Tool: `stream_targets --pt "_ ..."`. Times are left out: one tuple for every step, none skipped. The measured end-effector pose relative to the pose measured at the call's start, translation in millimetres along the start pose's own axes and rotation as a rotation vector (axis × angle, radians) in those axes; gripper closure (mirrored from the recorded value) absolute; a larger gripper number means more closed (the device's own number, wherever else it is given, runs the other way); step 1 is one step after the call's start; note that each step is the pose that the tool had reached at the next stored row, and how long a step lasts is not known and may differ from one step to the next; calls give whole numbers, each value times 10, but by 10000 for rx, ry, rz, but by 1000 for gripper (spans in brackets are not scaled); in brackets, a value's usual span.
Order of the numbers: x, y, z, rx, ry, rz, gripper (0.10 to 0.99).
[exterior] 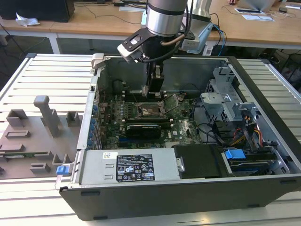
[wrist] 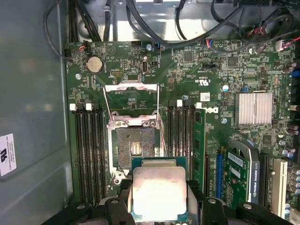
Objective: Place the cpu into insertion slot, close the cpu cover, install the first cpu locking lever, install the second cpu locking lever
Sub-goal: 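Place the cpu into insertion slot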
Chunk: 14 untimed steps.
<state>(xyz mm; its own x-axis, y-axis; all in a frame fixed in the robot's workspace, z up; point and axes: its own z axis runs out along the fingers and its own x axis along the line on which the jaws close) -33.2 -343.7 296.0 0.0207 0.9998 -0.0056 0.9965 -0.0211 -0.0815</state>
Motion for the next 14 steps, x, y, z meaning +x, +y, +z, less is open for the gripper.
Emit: stream_targets --pt "0 0 2 -1 0 0 541" --pt "0 0 3 0 0 -1 541" --pt "0 0 4 0 0 0 541" --pt "0 1 6 0 0 -1 541" --pt "0 1 7 -1 1 -1 541" --pt "0 1 9 0 0 0 541" --pt "0 1 12 -1 0 0 541" --pt "0 1 15 0 0 0 541" --pt "0 2 19 -1 1 0 541" --pt "0 3 29 -1 2 2 541" --pt "0 3 42 0 1 4 541" --pt "0 5 54 0 1 5 541" --pt "0 5 60 -1 1 5 541" --pt "0 6 66 -1 1 5 541"
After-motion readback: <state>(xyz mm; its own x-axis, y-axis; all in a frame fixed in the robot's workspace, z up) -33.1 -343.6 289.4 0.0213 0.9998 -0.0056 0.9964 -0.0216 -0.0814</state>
